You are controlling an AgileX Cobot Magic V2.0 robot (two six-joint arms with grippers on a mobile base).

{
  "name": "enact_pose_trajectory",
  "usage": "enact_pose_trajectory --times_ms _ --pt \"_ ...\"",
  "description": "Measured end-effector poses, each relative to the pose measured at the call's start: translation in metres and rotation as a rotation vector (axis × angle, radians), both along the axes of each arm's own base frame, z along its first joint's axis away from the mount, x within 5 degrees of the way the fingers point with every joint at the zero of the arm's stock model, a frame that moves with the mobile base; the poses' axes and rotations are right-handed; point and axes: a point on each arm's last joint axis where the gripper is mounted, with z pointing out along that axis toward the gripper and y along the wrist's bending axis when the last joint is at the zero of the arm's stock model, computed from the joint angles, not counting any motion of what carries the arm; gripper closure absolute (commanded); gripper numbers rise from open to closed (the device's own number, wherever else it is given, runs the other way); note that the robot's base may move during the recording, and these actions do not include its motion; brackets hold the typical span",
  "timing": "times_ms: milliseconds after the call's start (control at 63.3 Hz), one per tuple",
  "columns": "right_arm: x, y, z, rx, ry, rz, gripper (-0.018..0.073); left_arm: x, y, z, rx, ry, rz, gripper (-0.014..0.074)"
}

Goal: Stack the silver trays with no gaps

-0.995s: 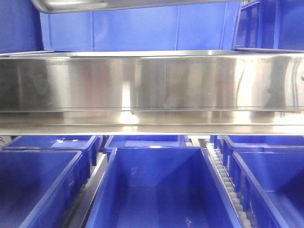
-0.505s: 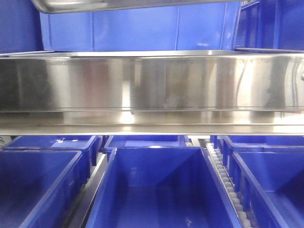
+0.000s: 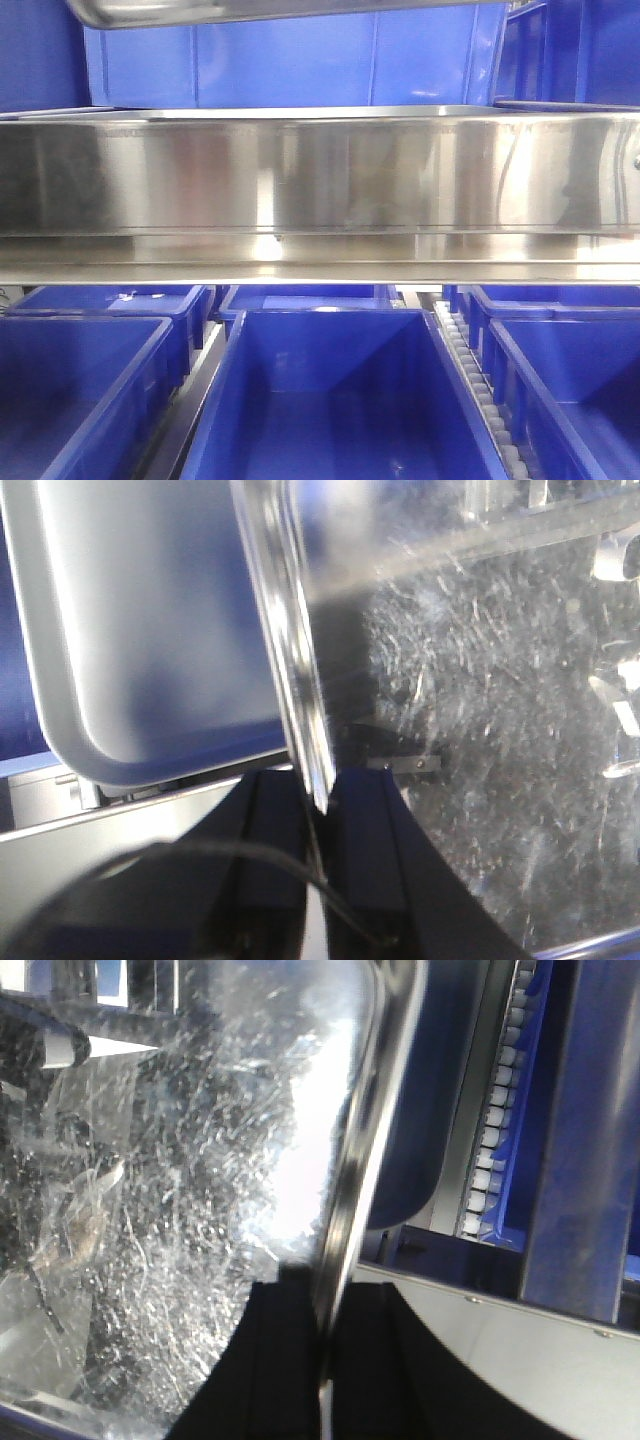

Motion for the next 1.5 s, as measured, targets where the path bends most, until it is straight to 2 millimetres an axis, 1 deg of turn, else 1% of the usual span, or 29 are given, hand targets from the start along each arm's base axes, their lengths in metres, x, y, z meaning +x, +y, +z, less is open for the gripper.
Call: enact_pose_trajectory --times_ms 142,253,332,379,442,505,553,631,726,805,884,979,1042,1105,1152,1168,1279,1294,1342,1358,1500 --pt "0.002 0.001 0.001 0.011 -0.022 0.002 0.0502 0.002 0.000 0.001 0.008 -0.027 -0.004 0.0645" --pt "0.008 0.000 0.006 0.025 -0.049 -0.011 0.0502 0.009 0.003 0.007 0.002 -0.053 0.007 0.0644" --pt "0.017 0.001 0.013 0.042 -0.078 -0.026 0.0502 0.019 0.006 0.013 -0.004 -0.073 0.025 0.0644" --pt "0.025 0.001 0.015 0.047 -0.088 -0.035 0.0502 0.026 0.007 0.017 -0.013 -0.090 0.035 0.0644" --pt "0.036 0.003 0.019 0.061 -0.103 -0.047 0.0502 0.038 0.010 0.019 -0.018 -0.098 0.057 0.0644" --pt "0.051 0.006 0.015 0.061 -0.099 -0.061 0.0502 0.051 0.012 0.017 -0.014 -0.099 0.076 0.0644" --pt "0.062 0.009 0.012 0.063 -0.094 -0.068 0.0502 0.061 0.014 0.013 -0.010 -0.093 0.093 0.0644" --pt "0.081 0.016 -0.003 0.049 -0.062 -0.074 0.0502 0.077 0.015 0.000 0.004 -0.064 0.114 0.0644" --pt "0.099 0.023 -0.027 0.019 -0.003 -0.078 0.0502 0.093 0.014 -0.020 0.037 -0.017 0.118 0.0644" --pt "0.110 0.029 -0.046 -0.005 0.042 -0.078 0.0502 0.103 0.012 -0.035 0.060 0.017 0.117 0.0644" --pt "0.117 0.032 -0.058 -0.022 0.072 -0.080 0.0502 0.110 0.009 -0.049 0.079 0.050 0.118 0.0635" --pt "0.122 0.035 -0.068 -0.034 0.093 -0.080 0.0491 0.116 0.007 -0.059 0.094 0.077 0.118 0.0583" --pt "0.123 0.036 -0.070 -0.036 0.096 -0.080 0.0448 0.116 0.007 -0.062 0.102 0.086 0.113 0.0514" --pt "0.124 0.036 -0.070 -0.035 0.091 -0.080 0.0362 0.117 0.008 -0.064 0.120 0.089 0.104 0.0406" --pt "0.124 0.035 -0.070 -0.042 0.090 -0.081 0.0285 0.117 0.008 -0.063 0.128 0.083 0.101 0.0324" --pt "0.124 0.035 -0.069 -0.047 0.086 -0.079 0.0242 0.118 0.009 -0.062 0.130 0.080 0.101 0.0283" --pt "0.125 0.030 -0.069 -0.077 0.087 -0.087 0.0025 0.119 0.012 -0.061 0.157 0.071 0.096 0.0112" --pt "0.125 0.029 -0.069 -0.078 0.086 -0.089 0.0012 0.119 0.012 -0.061 0.157 0.071 0.096 0.0105" --pt "0.125 0.028 -0.069 -0.082 0.088 -0.091 -0.0069 0.119 0.014 -0.061 0.167 0.074 0.097 0.0068" --pt "0.125 0.028 -0.069 -0.083 0.087 -0.091 -0.0081 0.119 0.014 -0.061 0.167 0.074 0.097 0.0062" --pt "0.122 0.026 -0.065 -0.092 0.089 -0.095 -0.0062 0.116 0.015 -0.059 0.175 0.083 0.095 0.0059"
